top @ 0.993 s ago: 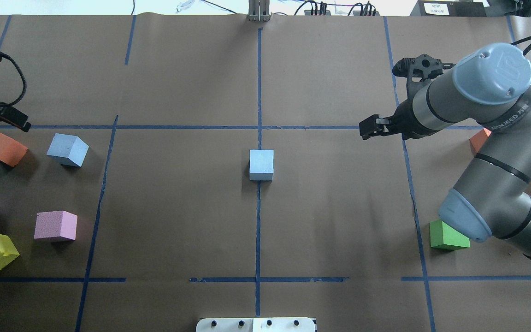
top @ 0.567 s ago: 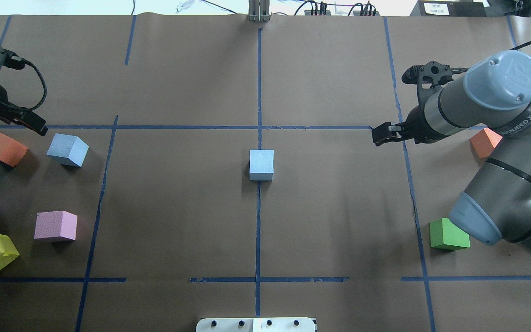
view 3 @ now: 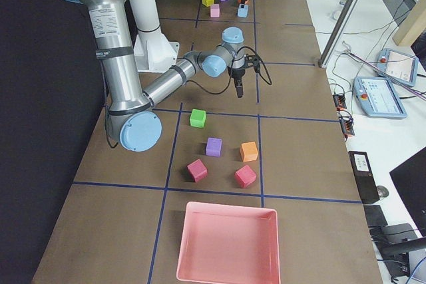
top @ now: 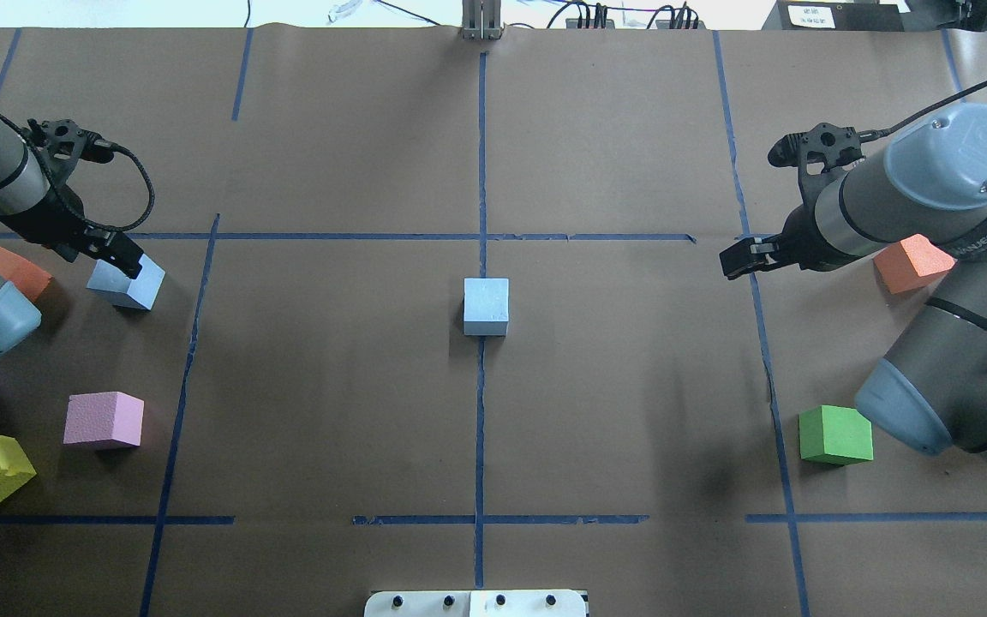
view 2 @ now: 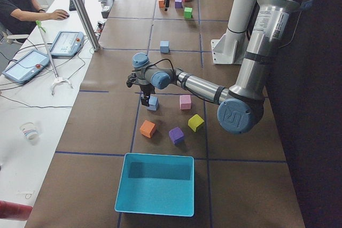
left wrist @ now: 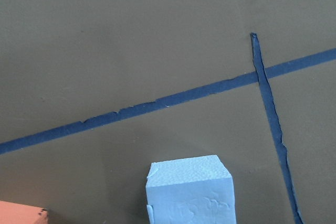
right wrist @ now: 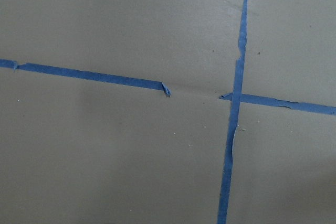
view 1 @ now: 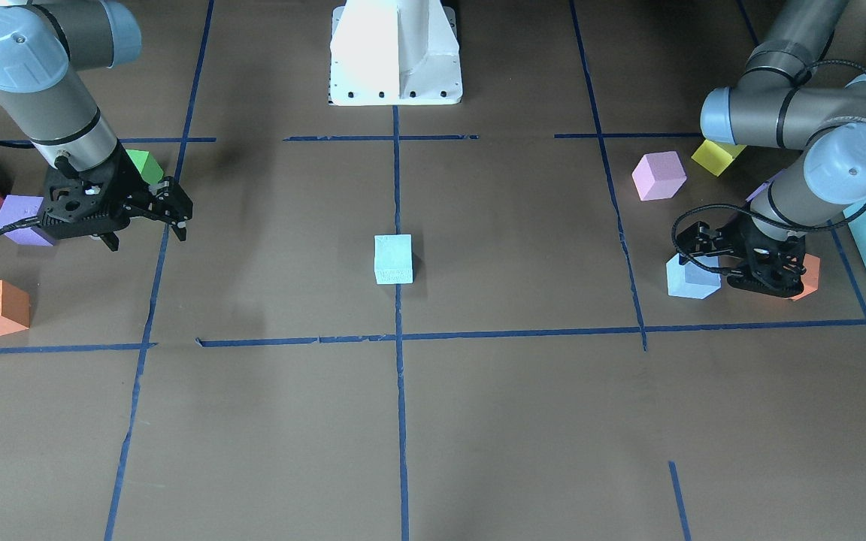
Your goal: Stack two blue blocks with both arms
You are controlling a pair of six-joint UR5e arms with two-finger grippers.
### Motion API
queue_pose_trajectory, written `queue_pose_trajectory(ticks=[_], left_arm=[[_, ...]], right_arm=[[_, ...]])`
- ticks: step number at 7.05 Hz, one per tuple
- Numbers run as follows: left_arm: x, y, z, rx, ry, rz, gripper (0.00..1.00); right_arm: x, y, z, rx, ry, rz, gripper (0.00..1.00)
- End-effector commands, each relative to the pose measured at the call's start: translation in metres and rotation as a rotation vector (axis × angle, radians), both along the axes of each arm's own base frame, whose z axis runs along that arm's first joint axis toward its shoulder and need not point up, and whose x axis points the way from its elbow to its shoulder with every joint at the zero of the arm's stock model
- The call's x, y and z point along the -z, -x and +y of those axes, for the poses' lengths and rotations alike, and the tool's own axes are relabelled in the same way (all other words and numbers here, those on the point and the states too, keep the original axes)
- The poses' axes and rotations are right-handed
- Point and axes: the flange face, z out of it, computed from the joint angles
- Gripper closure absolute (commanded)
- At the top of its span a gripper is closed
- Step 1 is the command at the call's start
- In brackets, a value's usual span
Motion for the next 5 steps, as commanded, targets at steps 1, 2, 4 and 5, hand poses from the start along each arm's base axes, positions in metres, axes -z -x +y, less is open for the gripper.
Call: queue_pose_trajectory(ticks=[1,2,4,5], left_arm=[[-0.006,-0.012,-0.002,-0.013,0.011,-0.007,0.00],[-0.002,-0.023,-0.007,-0.022,0.010,-0.006,0.00],[-0.018,-0.035,-0.004,-0.041,0.034,-0.026,0.00],[-0.026,-0.037,-0.005,-0.043,0.029,-0.022,0.01]], right_arm=[[-0.001,0.001,0.000,0.001,0.004,0.002,0.00],[-0.002,0.001,0.000,0.002,0.004,0.003,0.00],[-0.006,0.003,-0.001,0.000,0.013,0.008,0.00],[-0.007,0.004,-0.002,0.000,0.015,0.010,0.00]])
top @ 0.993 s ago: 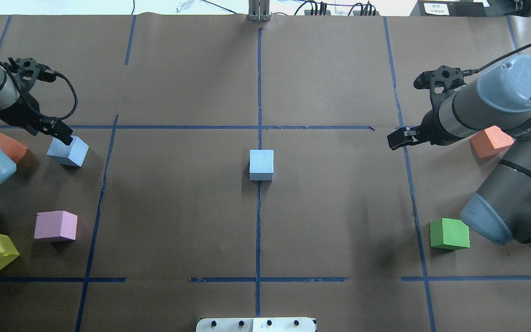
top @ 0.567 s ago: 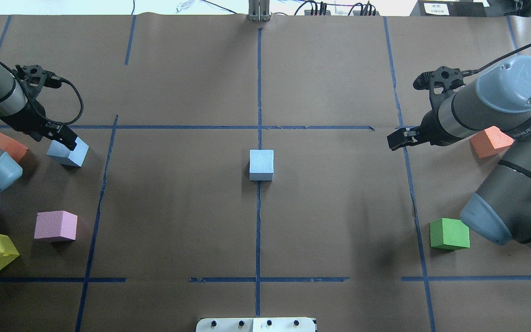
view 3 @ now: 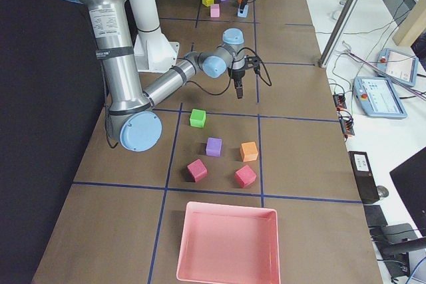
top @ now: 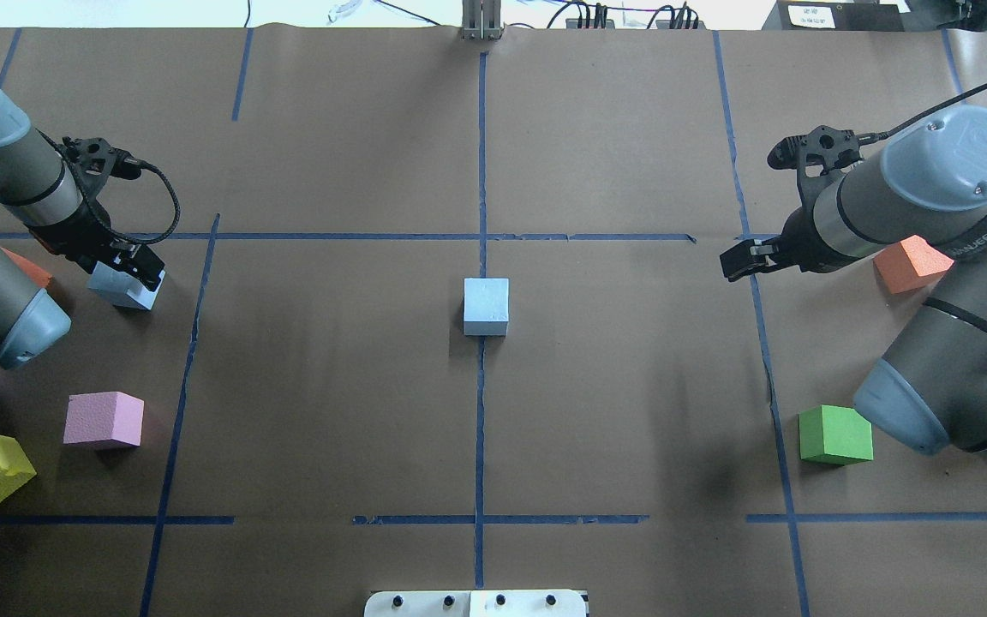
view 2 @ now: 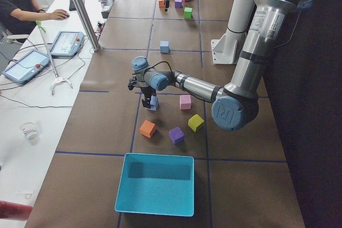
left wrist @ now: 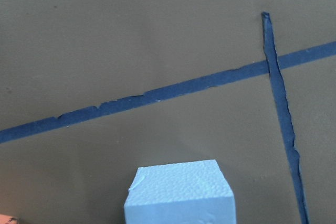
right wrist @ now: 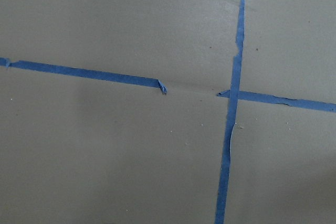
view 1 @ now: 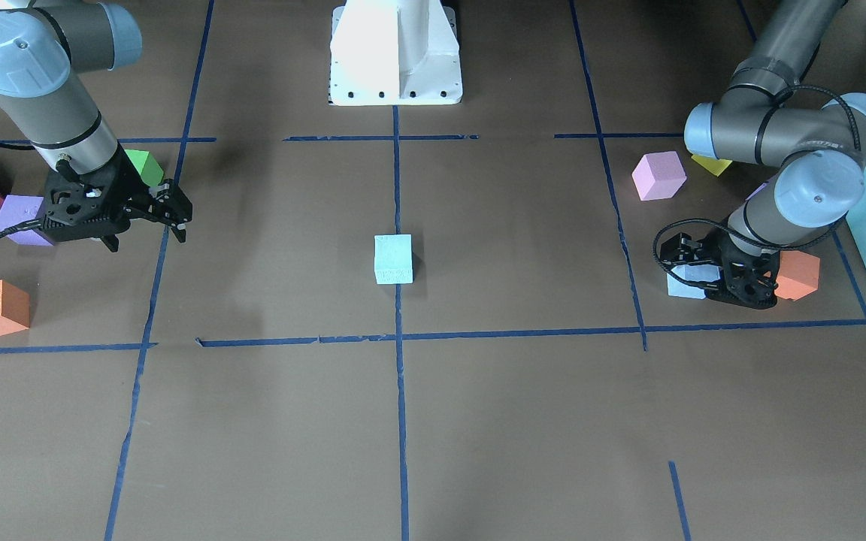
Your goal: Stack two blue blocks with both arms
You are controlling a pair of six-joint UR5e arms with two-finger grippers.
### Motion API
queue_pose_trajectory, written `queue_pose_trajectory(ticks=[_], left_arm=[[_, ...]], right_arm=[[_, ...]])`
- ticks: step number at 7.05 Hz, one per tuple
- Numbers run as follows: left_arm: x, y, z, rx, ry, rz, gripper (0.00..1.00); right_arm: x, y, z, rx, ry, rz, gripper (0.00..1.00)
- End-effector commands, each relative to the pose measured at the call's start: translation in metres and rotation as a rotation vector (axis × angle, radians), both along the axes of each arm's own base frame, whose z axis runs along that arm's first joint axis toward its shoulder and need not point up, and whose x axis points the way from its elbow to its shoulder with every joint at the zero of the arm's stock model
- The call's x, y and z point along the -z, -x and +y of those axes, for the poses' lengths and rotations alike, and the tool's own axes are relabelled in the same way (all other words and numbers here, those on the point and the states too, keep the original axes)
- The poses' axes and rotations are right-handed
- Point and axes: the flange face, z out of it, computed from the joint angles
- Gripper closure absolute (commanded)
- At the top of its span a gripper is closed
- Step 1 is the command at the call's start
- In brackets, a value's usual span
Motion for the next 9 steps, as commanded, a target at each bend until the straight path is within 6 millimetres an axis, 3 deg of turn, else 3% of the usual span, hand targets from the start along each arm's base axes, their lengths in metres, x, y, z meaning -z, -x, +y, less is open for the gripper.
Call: queue_pose_trajectory(ticks=[1,2,3,4,5,6,7,8,9], left_arm=[[-0.016,-0.005,-0.001,-0.004,0.001,-0.002,0.27],[-0.011,-0.005,-0.002,-0.001,-0.004,0.003,0.73],[-0.004,-0.004,-0.002,0.001,-0.012,0.011,0.95],[0.027,0.000,0.002,0.021,-0.036,0.043,1.00],[0.080,0.007,0.012,0.126,0.008,0.083,1.00],[0.146,0.007,0.014,0.206,0.032,0.133,1.00],[0.212,-0.012,0.018,0.257,0.084,0.161,1.00],[0.266,-0.074,0.042,0.248,0.137,0.131,0.99],[0.310,-0.117,0.052,0.269,0.086,0.080,0.99]], right_arm=[[-0.003,0.002,-0.001,0.000,0.005,0.004,0.00],[-0.002,0.002,-0.002,-0.001,0.005,0.002,0.00],[-0.001,0.002,-0.002,0.000,0.003,0.002,0.00],[-0.001,0.002,-0.002,-0.001,0.004,0.001,0.00],[0.000,0.002,-0.002,0.000,0.002,0.001,0.00],[0.001,0.002,-0.002,0.000,-0.001,-0.002,0.00],[-0.001,0.001,-0.002,-0.001,0.002,0.002,0.00],[-0.004,0.000,-0.001,-0.002,0.004,0.006,0.00],[-0.006,0.000,-0.001,-0.005,0.009,0.007,0.00]])
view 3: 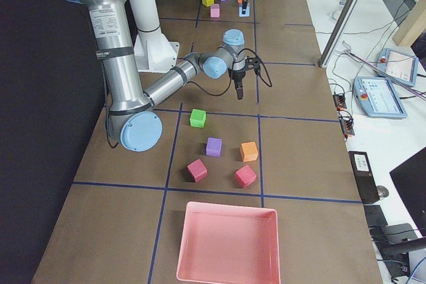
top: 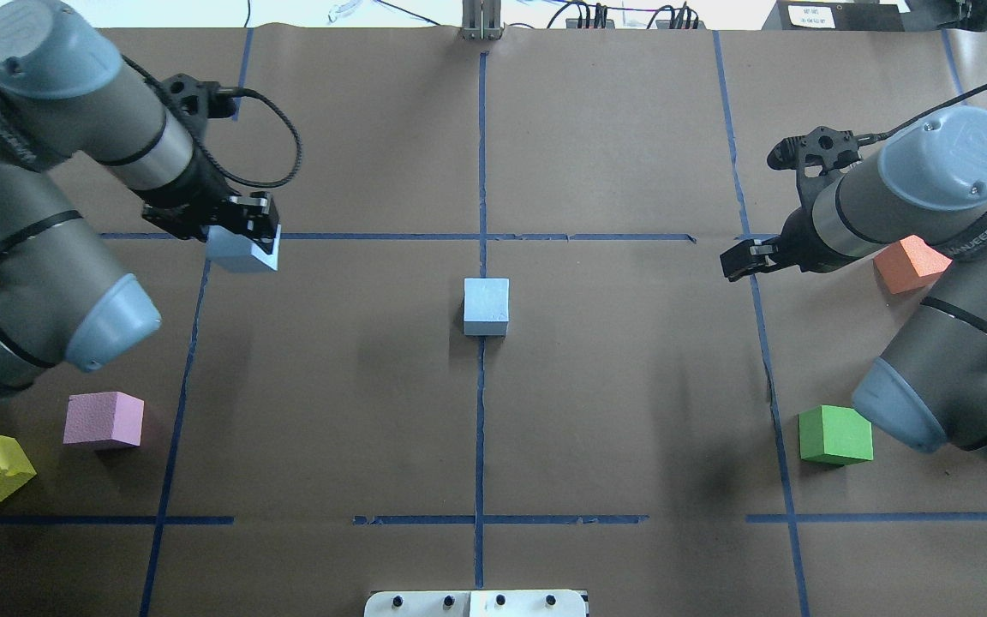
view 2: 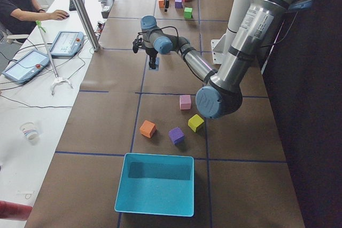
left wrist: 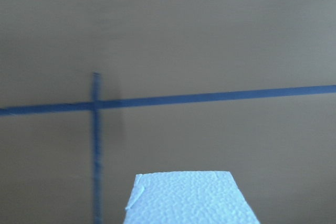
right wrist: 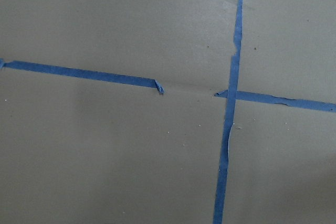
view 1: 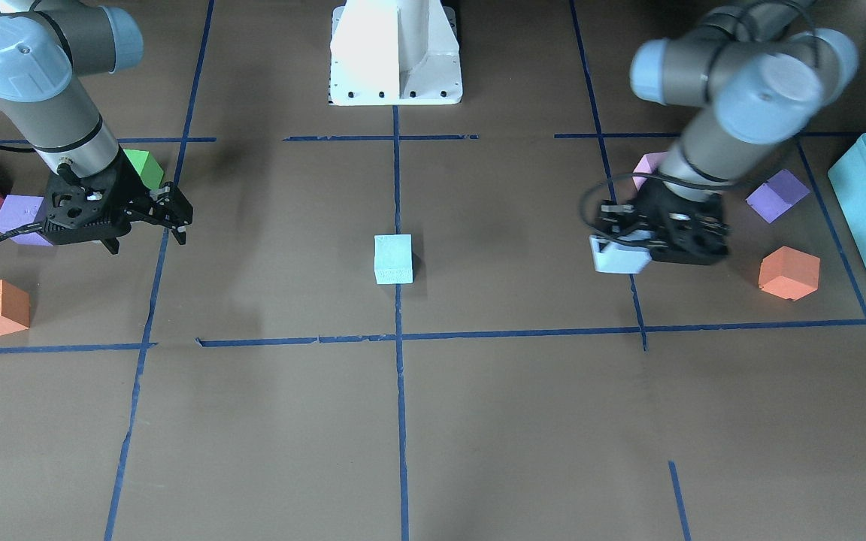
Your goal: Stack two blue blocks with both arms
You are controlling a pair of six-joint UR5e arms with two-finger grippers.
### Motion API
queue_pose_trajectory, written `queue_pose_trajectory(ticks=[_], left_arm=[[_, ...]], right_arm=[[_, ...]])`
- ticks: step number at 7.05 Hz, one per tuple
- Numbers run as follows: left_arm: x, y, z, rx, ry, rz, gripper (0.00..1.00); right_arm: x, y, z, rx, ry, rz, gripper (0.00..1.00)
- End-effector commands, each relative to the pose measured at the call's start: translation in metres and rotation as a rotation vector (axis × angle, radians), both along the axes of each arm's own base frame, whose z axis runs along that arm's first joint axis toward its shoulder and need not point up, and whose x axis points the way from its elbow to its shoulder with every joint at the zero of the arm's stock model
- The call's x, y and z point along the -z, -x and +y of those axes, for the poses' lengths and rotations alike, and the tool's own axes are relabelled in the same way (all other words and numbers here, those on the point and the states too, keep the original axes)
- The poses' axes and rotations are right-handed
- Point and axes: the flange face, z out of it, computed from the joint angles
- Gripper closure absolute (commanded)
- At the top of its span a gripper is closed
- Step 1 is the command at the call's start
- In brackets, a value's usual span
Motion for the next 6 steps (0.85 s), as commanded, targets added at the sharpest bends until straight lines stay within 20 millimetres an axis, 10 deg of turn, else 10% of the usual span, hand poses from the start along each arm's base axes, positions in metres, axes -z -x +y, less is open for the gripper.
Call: queue_pose_trajectory(ticks=[1,4,6], left_arm=[[0.078,-0.085,0.035,-0.013,-0.042,-0.046,0.99],[0.137,-0.174,-0.002,0.012,0.020,-0.097,0.98],[0.147,-0.201,0.007,0.004,0.050,-0.109,0.98]], right_arm=[[-0.002,-0.001,0.001,-0.006,0.008,0.002,0.00],[-0.005,0.000,0.001,-0.007,0.012,0.006,0.00],[-0.009,0.005,0.000,-0.003,0.016,0.015,0.00]])
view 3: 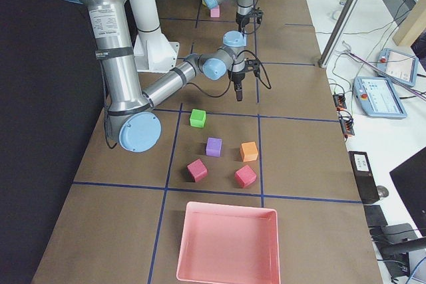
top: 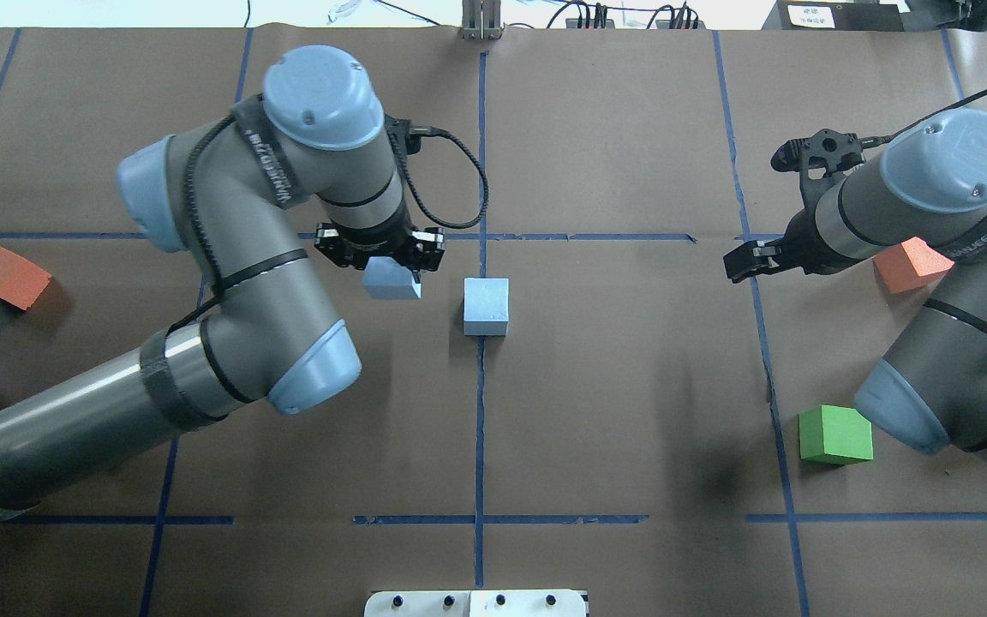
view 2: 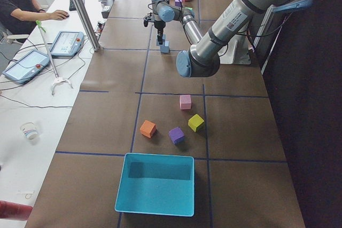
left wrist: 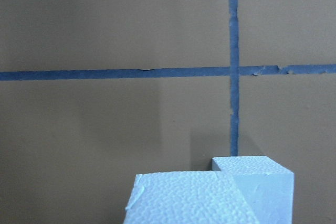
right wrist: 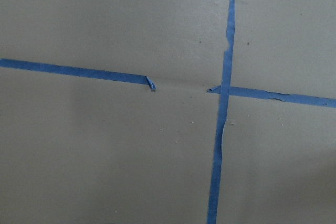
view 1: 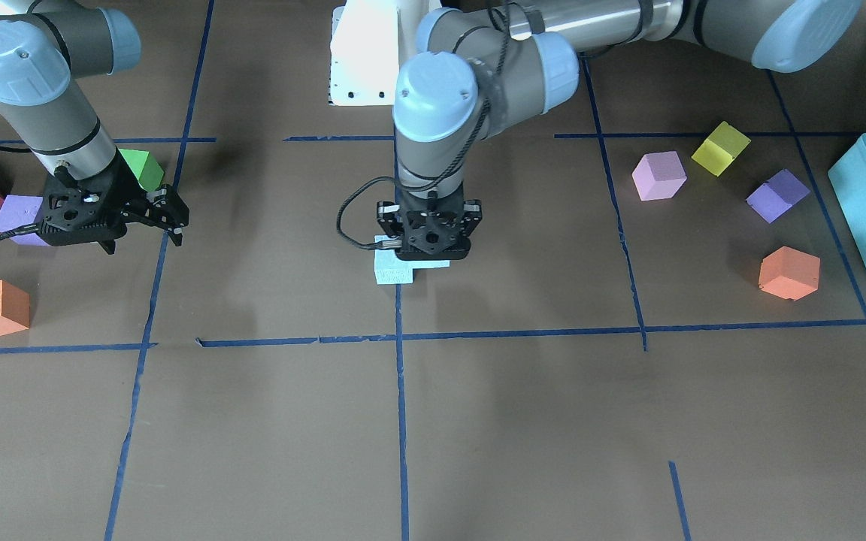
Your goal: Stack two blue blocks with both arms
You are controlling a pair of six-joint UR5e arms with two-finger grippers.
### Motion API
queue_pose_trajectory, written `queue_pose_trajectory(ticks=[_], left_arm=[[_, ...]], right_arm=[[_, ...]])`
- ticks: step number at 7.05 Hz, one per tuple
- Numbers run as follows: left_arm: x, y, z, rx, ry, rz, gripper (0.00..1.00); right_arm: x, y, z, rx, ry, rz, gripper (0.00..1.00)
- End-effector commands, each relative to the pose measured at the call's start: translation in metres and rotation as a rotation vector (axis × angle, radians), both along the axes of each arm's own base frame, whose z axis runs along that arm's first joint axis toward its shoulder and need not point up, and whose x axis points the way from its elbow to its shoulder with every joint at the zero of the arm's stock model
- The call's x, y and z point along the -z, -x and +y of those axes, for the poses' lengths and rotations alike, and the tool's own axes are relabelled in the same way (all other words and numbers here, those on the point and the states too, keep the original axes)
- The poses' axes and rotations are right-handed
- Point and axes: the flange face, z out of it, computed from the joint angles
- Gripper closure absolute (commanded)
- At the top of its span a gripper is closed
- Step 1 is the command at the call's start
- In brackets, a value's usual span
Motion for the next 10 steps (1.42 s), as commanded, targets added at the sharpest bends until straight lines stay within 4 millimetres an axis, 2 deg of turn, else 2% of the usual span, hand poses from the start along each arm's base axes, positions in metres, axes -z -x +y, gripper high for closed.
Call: queue_pose_trajectory(ticks=[1,2,4,10], left_arm=[[0.025,-0.036,-0.003,0.001,0.033,-0.023,0.98],[0.022,-0.041,-0.004,-0.001,0.039,-0.030,0.98],[0.014,-0.056,0.011,-0.020,0.027,-0.029,0.97],[0.003,-0.057,0.011,-0.014,0.023,-0.014,0.92]], right_arm=[[0.000,0.005,-0.001,0.003,0.000,0.001,0.00],[-0.002,0.005,0.000,0.005,0.002,0.004,0.00],[-0.003,0.006,0.001,0.007,0.003,0.005,0.00],[-0.005,0.008,0.003,0.012,-0.003,0.000,0.00]])
